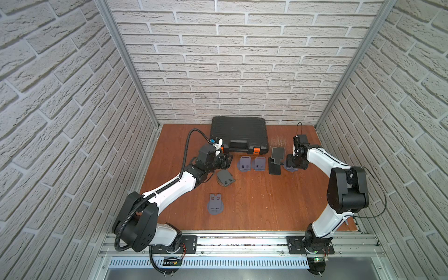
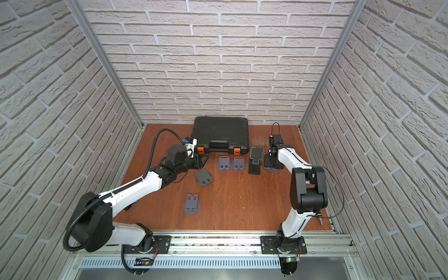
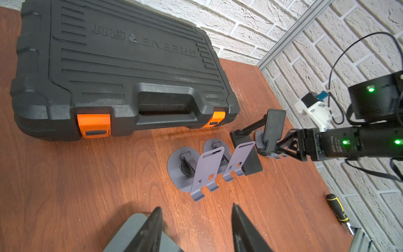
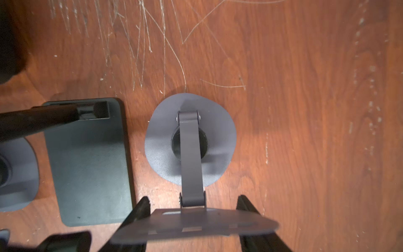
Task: Open the phone stand
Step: Place the phone stand at the center of the board.
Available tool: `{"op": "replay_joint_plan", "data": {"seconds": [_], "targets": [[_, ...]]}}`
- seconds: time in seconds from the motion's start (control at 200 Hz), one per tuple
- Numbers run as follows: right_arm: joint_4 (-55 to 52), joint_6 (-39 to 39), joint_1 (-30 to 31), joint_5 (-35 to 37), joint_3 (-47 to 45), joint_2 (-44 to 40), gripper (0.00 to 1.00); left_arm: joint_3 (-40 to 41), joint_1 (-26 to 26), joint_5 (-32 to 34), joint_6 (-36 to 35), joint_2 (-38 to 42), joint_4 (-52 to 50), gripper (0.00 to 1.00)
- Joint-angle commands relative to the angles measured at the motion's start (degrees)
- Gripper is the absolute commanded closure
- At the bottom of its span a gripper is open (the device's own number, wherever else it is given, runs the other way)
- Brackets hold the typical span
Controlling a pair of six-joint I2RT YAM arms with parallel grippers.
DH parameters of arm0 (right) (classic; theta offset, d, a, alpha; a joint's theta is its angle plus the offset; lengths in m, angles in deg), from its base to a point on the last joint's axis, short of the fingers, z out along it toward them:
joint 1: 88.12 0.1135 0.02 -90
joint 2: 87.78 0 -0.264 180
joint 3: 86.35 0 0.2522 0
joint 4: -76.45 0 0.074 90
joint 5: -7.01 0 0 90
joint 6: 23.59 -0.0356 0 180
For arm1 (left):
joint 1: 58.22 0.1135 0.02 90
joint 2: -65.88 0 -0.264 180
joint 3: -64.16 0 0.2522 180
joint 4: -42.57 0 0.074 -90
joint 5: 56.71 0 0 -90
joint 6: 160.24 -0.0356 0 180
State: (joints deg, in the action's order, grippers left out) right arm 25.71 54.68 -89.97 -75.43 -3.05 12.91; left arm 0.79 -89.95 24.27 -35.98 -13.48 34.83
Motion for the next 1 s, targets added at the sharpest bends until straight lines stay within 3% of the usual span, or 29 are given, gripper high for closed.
{"op": "replay_joint_plan", "data": {"seconds": [0.0, 0.445, 0.995], "targets": [[1.6, 1.0, -0.5, -1.0, 1.6, 0.4, 0.81, -1.7, 0.2, 0.5, -0.5, 0.0, 0.5, 0.48], [0.6, 1.9, -0.6, -0.9, 1.0, 2.0, 0.72, -2.4, 0.1, 0.1, -0.3, -1.0, 0.8, 0.48], [0.1, 1.9, -0.7, -0.7, 0.3, 1.7, 0.46, -2.4, -0.2, -0.1, -0.2, -1.3, 1.3, 0.49]]}}
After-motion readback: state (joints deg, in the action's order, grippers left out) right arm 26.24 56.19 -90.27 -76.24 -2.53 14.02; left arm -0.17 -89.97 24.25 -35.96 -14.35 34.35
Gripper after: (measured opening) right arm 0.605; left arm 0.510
